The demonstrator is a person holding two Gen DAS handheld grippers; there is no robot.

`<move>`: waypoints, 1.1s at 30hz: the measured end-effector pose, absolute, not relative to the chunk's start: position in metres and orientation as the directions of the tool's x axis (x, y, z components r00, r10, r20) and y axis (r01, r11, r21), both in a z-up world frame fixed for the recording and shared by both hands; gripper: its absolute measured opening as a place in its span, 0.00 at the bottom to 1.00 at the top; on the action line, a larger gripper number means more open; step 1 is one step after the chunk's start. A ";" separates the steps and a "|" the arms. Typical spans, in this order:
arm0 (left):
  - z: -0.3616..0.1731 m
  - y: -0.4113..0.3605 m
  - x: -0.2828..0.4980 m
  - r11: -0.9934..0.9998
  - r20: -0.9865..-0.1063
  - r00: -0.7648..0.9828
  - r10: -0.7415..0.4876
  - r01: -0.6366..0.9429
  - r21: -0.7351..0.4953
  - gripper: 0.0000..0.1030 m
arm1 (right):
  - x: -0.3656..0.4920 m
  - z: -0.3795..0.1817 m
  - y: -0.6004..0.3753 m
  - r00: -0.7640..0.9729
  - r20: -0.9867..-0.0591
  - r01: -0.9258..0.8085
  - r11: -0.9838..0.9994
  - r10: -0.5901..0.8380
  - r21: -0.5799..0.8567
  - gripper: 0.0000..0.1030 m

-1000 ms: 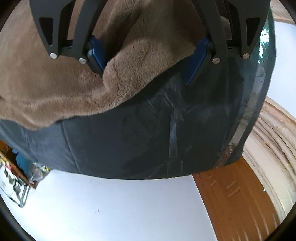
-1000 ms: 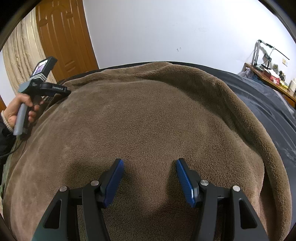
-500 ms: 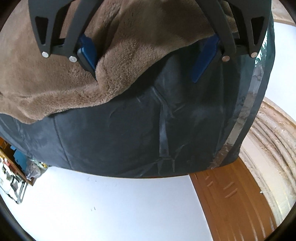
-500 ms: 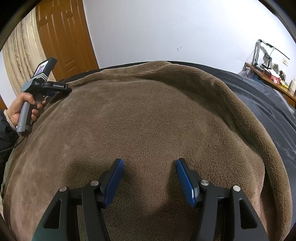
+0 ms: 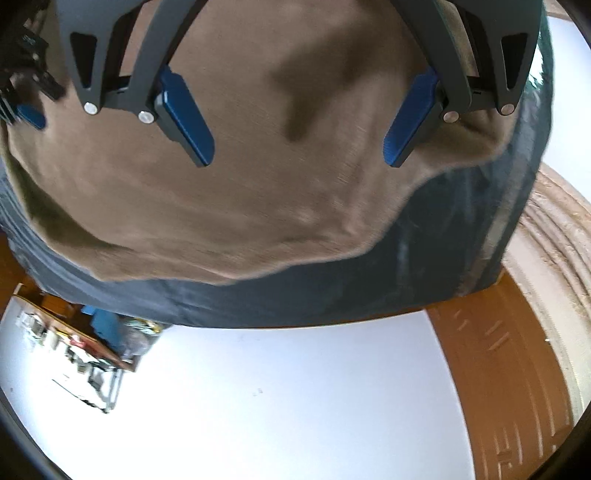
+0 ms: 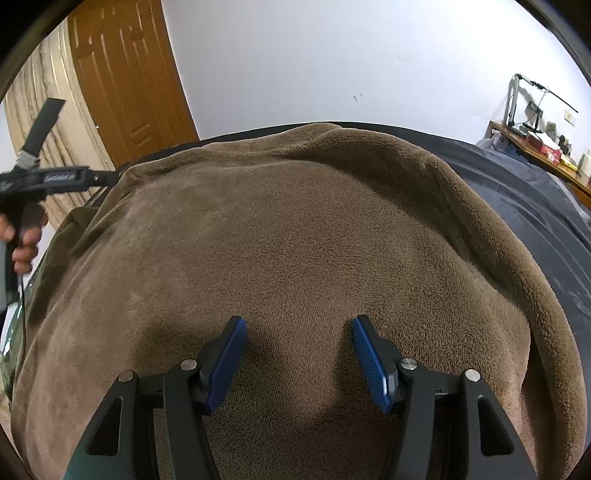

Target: Fold clothes

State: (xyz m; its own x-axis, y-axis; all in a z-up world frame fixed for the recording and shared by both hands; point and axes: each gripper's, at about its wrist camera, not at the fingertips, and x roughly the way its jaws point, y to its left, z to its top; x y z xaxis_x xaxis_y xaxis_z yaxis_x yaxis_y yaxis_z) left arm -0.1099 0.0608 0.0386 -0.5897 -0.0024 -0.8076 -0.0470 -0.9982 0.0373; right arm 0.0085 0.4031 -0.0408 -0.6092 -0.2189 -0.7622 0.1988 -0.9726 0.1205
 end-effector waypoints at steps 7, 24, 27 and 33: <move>0.017 0.088 -0.089 -0.997 -0.839 -0.543 0.041 0.036 -0.072 0.92 | 0.010 -0.040 0.409 -0.616 -0.753 0.191 -0.971 -0.232 0.144 0.60; -0.020 0.122 -0.068 -0.999 -0.814 -0.581 0.015 0.017 -0.030 0.95 | 0.020 -0.027 0.430 -0.688 -0.687 0.156 -0.972 -0.233 0.174 0.60; -0.021 0.119 -0.068 -0.999 -0.812 -0.582 0.037 0.009 -0.053 0.97 | 0.017 -0.027 0.433 -0.688 -0.687 0.143 -0.972 -0.235 0.188 0.60; -0.021 0.117 -0.069 -0.997 -0.809 -0.584 0.064 -0.006 -0.075 0.98 | 0.016 -0.025 0.445 -0.704 -0.666 0.127 -0.966 -0.248 0.226 0.60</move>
